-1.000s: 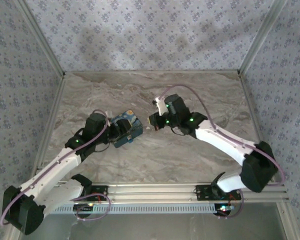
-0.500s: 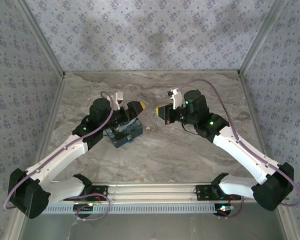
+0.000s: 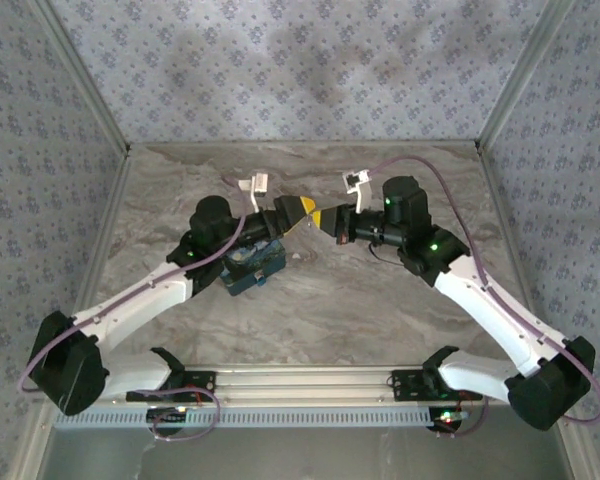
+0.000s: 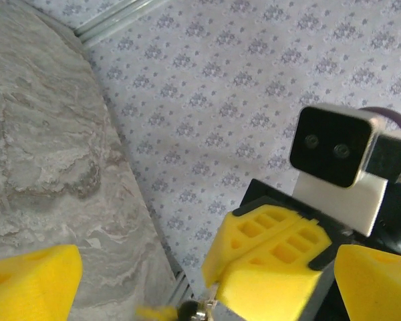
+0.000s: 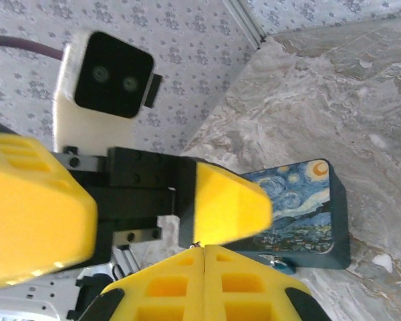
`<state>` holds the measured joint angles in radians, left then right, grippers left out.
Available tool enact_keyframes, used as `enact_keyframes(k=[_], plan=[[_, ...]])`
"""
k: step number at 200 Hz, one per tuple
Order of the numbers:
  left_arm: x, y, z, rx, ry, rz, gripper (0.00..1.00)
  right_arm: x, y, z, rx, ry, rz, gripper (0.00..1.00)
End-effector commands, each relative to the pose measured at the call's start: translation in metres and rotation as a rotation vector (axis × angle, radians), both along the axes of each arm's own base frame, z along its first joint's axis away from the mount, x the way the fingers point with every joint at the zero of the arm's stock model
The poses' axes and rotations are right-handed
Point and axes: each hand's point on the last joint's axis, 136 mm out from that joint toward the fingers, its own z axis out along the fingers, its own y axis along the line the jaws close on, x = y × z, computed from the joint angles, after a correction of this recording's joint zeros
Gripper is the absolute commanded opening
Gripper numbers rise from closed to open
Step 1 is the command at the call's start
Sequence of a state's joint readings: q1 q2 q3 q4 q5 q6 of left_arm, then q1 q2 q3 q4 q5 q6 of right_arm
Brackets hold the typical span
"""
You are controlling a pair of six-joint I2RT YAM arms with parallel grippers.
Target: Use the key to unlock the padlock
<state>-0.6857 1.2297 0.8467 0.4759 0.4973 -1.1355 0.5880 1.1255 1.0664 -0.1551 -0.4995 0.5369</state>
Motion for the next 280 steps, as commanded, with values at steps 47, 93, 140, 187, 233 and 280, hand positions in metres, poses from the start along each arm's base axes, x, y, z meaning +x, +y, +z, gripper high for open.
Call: enact_keyframes(k=[47,93,140,187,233,280], plan=[[-0.020,-0.020,0.040,-0.060,-0.118,-0.104,0.59,-0.003,-0.014,0.039,0.139,-0.009,-0.029,0.00],[-0.027,-0.027,0.042,-0.062,-0.136,-0.130,0.55,-0.001,-0.020,0.040,0.161,0.003,-0.046,0.00],[-0.032,-0.027,0.045,-0.066,-0.155,-0.142,0.68,-0.001,-0.023,0.041,0.173,0.008,-0.061,0.00],[-0.033,-0.026,0.038,-0.036,-0.148,-0.134,0.42,0.000,-0.025,0.040,0.186,0.013,-0.071,0.00],[-0.032,-0.024,0.035,-0.015,-0.144,-0.122,0.26,-0.001,-0.024,0.041,0.194,0.016,-0.065,0.00],[-0.034,-0.020,0.031,0.012,-0.136,-0.109,0.17,-0.002,-0.026,0.042,0.192,0.009,-0.070,0.00]])
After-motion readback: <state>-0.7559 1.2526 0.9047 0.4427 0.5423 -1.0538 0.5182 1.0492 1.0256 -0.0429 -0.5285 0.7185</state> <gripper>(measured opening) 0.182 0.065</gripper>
